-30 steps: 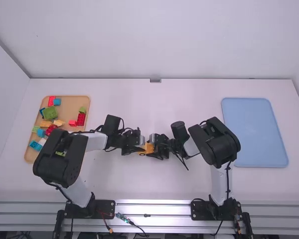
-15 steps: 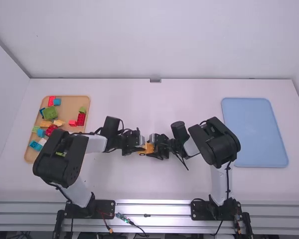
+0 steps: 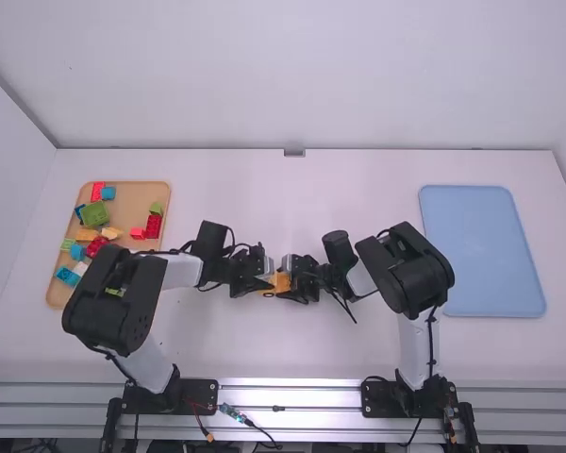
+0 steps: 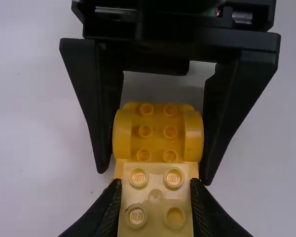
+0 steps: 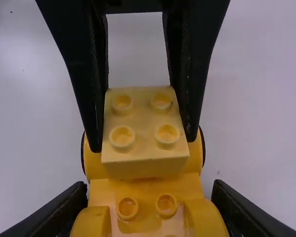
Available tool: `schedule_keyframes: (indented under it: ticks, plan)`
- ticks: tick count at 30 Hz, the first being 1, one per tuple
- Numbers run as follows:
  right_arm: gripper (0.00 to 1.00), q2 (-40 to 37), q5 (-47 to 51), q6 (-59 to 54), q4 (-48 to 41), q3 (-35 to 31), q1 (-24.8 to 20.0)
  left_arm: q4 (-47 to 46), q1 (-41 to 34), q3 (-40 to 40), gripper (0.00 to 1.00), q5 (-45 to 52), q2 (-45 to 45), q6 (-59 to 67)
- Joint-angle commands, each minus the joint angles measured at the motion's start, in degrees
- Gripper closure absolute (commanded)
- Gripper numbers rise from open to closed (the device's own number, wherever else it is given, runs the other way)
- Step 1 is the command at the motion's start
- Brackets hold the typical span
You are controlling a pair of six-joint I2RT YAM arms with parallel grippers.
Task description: Assemble lego blocks to make yellow taxi
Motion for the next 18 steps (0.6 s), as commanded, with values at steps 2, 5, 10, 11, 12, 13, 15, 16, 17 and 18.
schedule_keyframes:
  ticks: [2,5,10,11,12,13,15,16,17,18]
  plan:
    - [0.35,0.63,0.15,0.09,0.11,0.31,-0.24,-0.66,-0.59,0.44,0.92,0.5,-0.72,1.16]
    - [0.35,0.63,0.15,0.09,0.13,0.31,-0.24,-0.63,-0.68,0.44,0.89,0.66,-0.72,1.16]
    - [0.35,0.63,0.2,0.09,0.13,0.31,-0.24,-0.66,-0.7,0.44,0.79,0.66,-0.72,1.16]
    - [0.35,0.63,0.15,0.09,0.13,0.31,-0.24,-0.66,-0.68,0.44,0.73,0.68,-0.72,1.14]
    - [0.35,0.63,0.15,0.11,0.13,0.31,-0.24,-0.66,-0.68,0.44,0.71,0.68,-0.72,1.14]
    - [0.35,0.63,0.17,0.11,0.15,0.31,-0.24,-0.63,-0.7,0.44,0.66,0.68,-0.72,1.16]
    - [0.35,0.63,0.17,0.11,0.13,0.31,-0.24,-0.63,-0.7,0.44,0.64,0.68,-0.72,1.14]
    - [0.35,0.63,0.15,0.13,0.13,0.31,-0.24,-0.66,-0.68,0.44,0.61,0.68,-0.72,1.14]
    - [0.35,0.63,0.15,0.11,0.11,0.31,-0.24,-0.66,-0.68,0.44,0.59,0.68,-0.72,1.14]
    - [0.35,0.63,0.17,0.11,0.11,0.31,-0.24,-0.66,-0.68,0.44,0.55,0.68,-0.72,1.16]
